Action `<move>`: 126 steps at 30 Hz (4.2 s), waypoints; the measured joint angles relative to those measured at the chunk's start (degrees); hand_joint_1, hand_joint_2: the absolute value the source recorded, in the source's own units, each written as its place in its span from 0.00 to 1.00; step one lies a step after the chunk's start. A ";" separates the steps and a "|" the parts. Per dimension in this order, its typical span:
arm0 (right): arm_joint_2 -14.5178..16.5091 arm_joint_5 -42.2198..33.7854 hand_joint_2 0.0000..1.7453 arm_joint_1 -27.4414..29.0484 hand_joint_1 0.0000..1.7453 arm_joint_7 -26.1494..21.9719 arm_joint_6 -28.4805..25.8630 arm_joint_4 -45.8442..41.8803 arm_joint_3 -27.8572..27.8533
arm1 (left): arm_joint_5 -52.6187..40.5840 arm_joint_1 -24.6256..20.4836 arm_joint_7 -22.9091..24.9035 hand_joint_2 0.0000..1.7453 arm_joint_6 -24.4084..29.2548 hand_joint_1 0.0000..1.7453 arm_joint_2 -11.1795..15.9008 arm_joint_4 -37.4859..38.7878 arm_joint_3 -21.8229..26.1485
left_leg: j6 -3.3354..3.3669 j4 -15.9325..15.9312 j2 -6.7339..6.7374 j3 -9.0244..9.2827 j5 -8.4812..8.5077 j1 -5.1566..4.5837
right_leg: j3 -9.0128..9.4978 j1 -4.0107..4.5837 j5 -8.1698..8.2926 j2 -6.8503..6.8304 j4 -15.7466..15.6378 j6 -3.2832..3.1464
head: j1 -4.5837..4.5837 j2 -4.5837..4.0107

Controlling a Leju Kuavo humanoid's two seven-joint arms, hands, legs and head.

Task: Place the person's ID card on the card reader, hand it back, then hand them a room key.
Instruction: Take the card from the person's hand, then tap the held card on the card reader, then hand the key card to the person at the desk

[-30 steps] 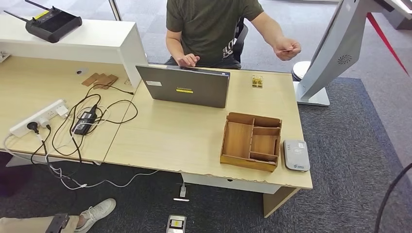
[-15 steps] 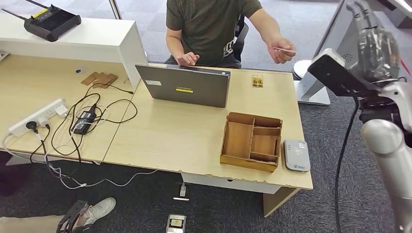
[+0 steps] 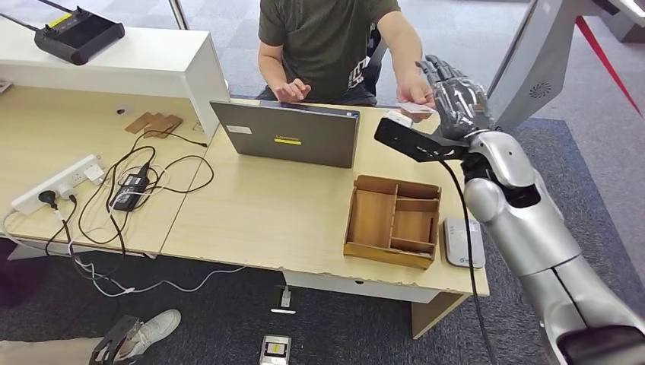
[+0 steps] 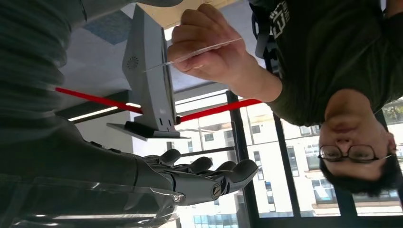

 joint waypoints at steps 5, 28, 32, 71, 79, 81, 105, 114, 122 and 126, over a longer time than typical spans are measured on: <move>4.44 5.22 1.00 -0.73 0.00 -0.65 -3.58 5.88 0.68 | -0.13 0.54 0.05 1.00 -0.01 0.00 0.04 0.00 -0.13 | -0.04 0.01 -0.07 -0.08 0.03 0.08 | -0.04 0.06 -0.01 -0.10 -0.01 0.00 | 0.01 0.00; 9.64 13.75 1.00 -1.03 1.00 0.28 -1.82 16.57 -1.26 | -1.40 0.50 1.36 1.00 0.06 0.00 0.04 0.00 -0.42 | -0.05 0.06 -0.05 -0.01 0.03 0.09 | -0.07 0.07 0.03 -0.04 -0.02 -0.05 | 0.01 0.01; 9.12 14.26 1.00 -0.64 1.00 0.98 -0.69 16.57 -2.19 | -1.42 0.51 1.42 1.00 0.06 0.00 0.04 0.00 -0.42 | -0.06 0.07 -0.05 0.00 0.04 0.09 | -0.06 0.07 0.05 -0.04 -0.02 -0.05 | 0.01 0.00; -8.06 -14.22 1.00 22.21 1.00 -1.85 -11.57 5.05 -21.50 | 2.32 6.52 -2.22 1.00 0.64 0.00 2.31 0.14 1.67 | -0.05 0.11 -0.05 -0.02 0.02 0.12 | -0.02 0.11 0.05 -0.03 -0.08 -0.06 | 0.00 0.00; -6.88 -16.80 1.00 25.04 1.00 -5.19 -12.62 10.24 -21.10 | 2.84 7.27 -2.58 1.00 0.42 0.00 2.39 0.15 2.50 | -0.05 0.10 -0.07 -0.05 0.02 0.13 | -0.02 0.12 0.05 -0.04 -0.07 -0.06 | 0.01 0.00; -6.24 -17.09 1.00 25.32 1.00 -5.83 -12.89 11.67 -20.86 | 2.82 7.36 -2.58 1.00 0.41 0.00 2.40 0.15 2.61 | -0.05 0.10 -0.07 -0.05 0.02 0.13 | -0.02 0.12 0.05 -0.04 -0.07 -0.06 | 0.01 0.00; -1.95 -16.58 1.00 23.35 1.00 -5.14 -11.96 19.54 -16.96 | 3.07 8.21 -2.98 1.00 0.22 0.00 2.41 0.15 3.49 | -0.05 0.10 -0.07 -0.05 0.03 0.13 | -0.02 0.12 0.05 -0.04 -0.06 -0.06 | 0.01 0.01; -3.74 -12.93 1.00 19.30 1.00 -0.65 -11.65 14.53 -16.57 | 2.78 8.48 -3.50 1.00 -0.09 0.00 2.73 0.27 3.49 | -0.05 0.11 -0.05 -0.02 0.03 0.12 | -0.02 0.11 0.07 -0.03 -0.05 -0.05 | 0.01 0.00; -4.47 -9.54 1.00 15.49 1.00 1.69 -7.30 4.97 -16.64 | 1.04 7.68 -2.63 1.00 -0.06 0.00 2.72 0.28 3.45 | -0.06 0.11 -0.06 -0.02 0.04 0.13 | -0.02 0.12 0.07 -0.03 -0.03 -0.05 | 0.01 0.00; -3.63 -9.67 1.00 13.19 1.00 1.66 -2.76 1.00 -16.34 | -0.53 6.18 -1.38 1.00 -0.01 0.00 2.66 0.26 3.40 | -0.08 0.11 -0.07 -0.03 0.06 0.13 | -0.02 0.12 0.08 -0.04 -0.01 -0.06 | 0.01 0.00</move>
